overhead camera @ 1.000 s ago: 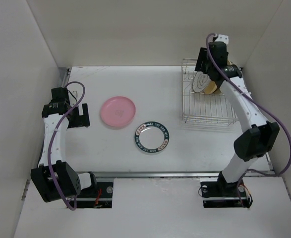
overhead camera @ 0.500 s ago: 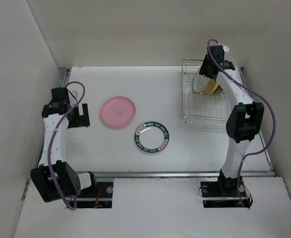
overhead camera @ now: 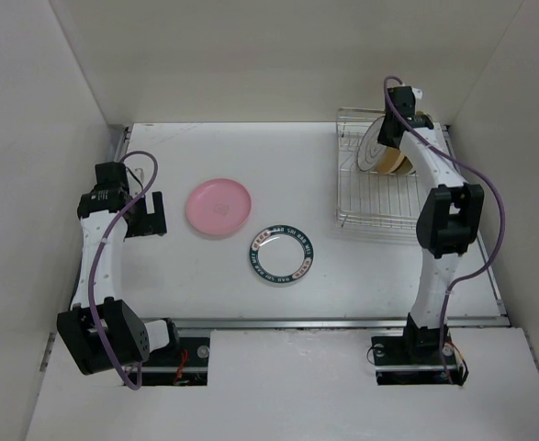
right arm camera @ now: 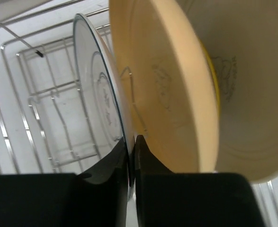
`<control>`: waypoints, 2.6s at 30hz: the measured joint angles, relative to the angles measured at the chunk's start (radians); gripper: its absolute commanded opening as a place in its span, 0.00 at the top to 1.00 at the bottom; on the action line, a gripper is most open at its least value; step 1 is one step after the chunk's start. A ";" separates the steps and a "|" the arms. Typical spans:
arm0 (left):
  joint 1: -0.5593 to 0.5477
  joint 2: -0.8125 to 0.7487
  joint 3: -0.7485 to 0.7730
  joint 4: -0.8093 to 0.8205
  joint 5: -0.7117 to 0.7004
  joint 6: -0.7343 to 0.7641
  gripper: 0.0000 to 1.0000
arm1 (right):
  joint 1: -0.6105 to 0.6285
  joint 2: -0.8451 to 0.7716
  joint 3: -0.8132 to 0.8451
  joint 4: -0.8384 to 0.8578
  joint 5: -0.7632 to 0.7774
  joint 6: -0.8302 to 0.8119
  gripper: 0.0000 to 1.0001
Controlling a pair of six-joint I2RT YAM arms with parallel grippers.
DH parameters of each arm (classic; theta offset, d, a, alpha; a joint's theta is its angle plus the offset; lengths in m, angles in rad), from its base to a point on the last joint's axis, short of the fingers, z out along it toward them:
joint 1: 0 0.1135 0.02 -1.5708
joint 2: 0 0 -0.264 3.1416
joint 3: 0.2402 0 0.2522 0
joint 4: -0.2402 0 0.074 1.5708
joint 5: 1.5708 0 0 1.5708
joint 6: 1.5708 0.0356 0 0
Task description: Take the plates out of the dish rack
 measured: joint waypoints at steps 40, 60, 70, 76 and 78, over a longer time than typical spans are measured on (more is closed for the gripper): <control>0.000 -0.019 0.000 -0.053 0.265 0.085 0.00 | 0.402 -0.261 -0.579 -0.054 -1.029 -0.434 1.00; 0.000 -0.019 0.000 -0.053 0.265 0.086 0.00 | 0.403 -0.201 -0.539 -0.063 -0.857 -0.412 0.48; 0.000 -0.019 0.000 -0.053 0.265 0.086 0.00 | 0.396 -0.493 -0.423 -0.042 -0.455 -0.282 0.40; 0.000 -0.019 0.000 -0.053 0.265 0.086 0.00 | 0.225 -0.469 -0.218 -0.008 -0.092 -0.142 0.36; 0.000 -0.019 0.000 -0.053 0.265 0.086 0.00 | 0.148 -0.417 -0.146 0.002 -0.029 -0.106 0.29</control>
